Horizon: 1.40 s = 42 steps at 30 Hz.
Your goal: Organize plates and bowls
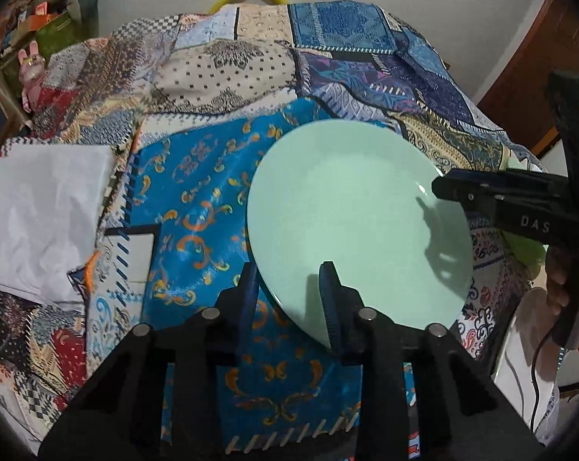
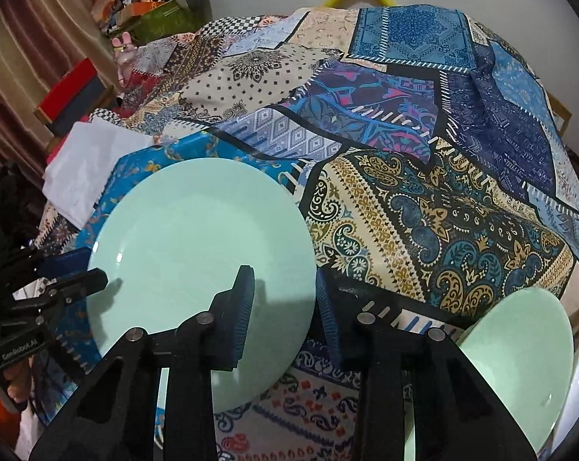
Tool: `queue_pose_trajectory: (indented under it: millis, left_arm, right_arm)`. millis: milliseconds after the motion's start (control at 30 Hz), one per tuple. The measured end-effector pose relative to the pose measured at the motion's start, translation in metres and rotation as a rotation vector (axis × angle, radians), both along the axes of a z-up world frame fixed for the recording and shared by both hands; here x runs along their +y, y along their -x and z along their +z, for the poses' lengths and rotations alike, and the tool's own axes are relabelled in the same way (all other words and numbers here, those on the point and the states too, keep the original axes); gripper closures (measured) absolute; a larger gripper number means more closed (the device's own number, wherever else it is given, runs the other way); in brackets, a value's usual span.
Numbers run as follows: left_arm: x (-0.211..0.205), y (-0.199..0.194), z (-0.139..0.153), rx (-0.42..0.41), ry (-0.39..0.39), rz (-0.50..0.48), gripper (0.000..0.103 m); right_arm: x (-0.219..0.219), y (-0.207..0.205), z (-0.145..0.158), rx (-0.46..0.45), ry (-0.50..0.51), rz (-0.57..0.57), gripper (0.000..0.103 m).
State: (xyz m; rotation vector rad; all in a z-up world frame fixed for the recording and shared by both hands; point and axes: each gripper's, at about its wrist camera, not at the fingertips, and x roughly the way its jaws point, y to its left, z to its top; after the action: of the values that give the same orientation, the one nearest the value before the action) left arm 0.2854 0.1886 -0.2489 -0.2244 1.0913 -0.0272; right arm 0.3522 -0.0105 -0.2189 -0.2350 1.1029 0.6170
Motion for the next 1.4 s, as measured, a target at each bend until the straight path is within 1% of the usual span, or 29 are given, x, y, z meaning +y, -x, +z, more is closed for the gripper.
queue_pose_trajectory:
  millis: [67, 200, 267, 333, 467, 567, 700, 767, 867, 933, 1100, 1233, 1300, 1400]
  left_arm:
    - [0.0, -0.001, -0.004, 0.005, 0.007, 0.004, 0.071]
    - [-0.004, 0.001, -0.005, -0.001, -0.006, 0.009, 0.071]
    - [-0.004, 0.003, -0.005, -0.001, 0.0, 0.009, 0.071]
    - [-0.002, 0.005, -0.005, -0.001, 0.009, 0.003, 0.071]
    - [0.001, 0.007, -0.004, 0.006, 0.003, 0.012, 0.071]
    - [0.01, 0.011, -0.003, 0.003, -0.001, 0.033, 0.071]
    - [0.022, 0.018, -0.004, 0.001, 0.026, 0.039, 0.071]
    - [0.021, 0.02, -0.006, -0.001, 0.024, 0.034, 0.071]
    - [0.016, 0.021, -0.008, -0.011, 0.0, 0.029, 0.07]
    - [0.014, 0.02, -0.008, -0.014, -0.001, 0.026, 0.063]
    - [0.008, 0.02, -0.006, -0.024, -0.033, 0.023, 0.063]
    - [0.006, 0.022, -0.001, -0.032, -0.043, 0.036, 0.063]
    - [0.005, 0.024, 0.002, -0.035, -0.041, 0.037, 0.063]
    - [0.003, 0.027, 0.008, -0.032, -0.023, 0.038, 0.062]
  right_arm:
    - [0.001, -0.001, -0.001, 0.001, 0.002, -0.002, 0.072]
    - [0.005, -0.006, -0.004, 0.008, 0.009, -0.014, 0.072]
    - [0.005, -0.011, -0.007, 0.019, -0.006, -0.041, 0.072]
    - [0.006, -0.012, -0.008, 0.03, -0.015, -0.043, 0.072]
    - [0.011, -0.008, -0.009, 0.039, -0.005, -0.028, 0.071]
    - [0.012, 0.0, -0.009, 0.072, -0.032, -0.008, 0.071]
    - [0.014, 0.009, -0.012, 0.094, -0.048, 0.036, 0.071]
    - [0.015, 0.012, -0.019, 0.115, -0.045, 0.048, 0.071]
    - [0.021, 0.016, -0.021, 0.077, -0.015, 0.071, 0.07]
    - [0.023, 0.016, -0.021, 0.067, -0.013, 0.072, 0.069]
    - [0.017, 0.009, -0.019, 0.098, -0.058, 0.035, 0.072]
    - [0.013, 0.019, -0.015, 0.085, -0.066, 0.032, 0.072]
    - [0.012, 0.024, -0.012, 0.069, -0.065, 0.033, 0.072]
    - [0.005, 0.027, -0.005, 0.068, -0.095, 0.02, 0.072]
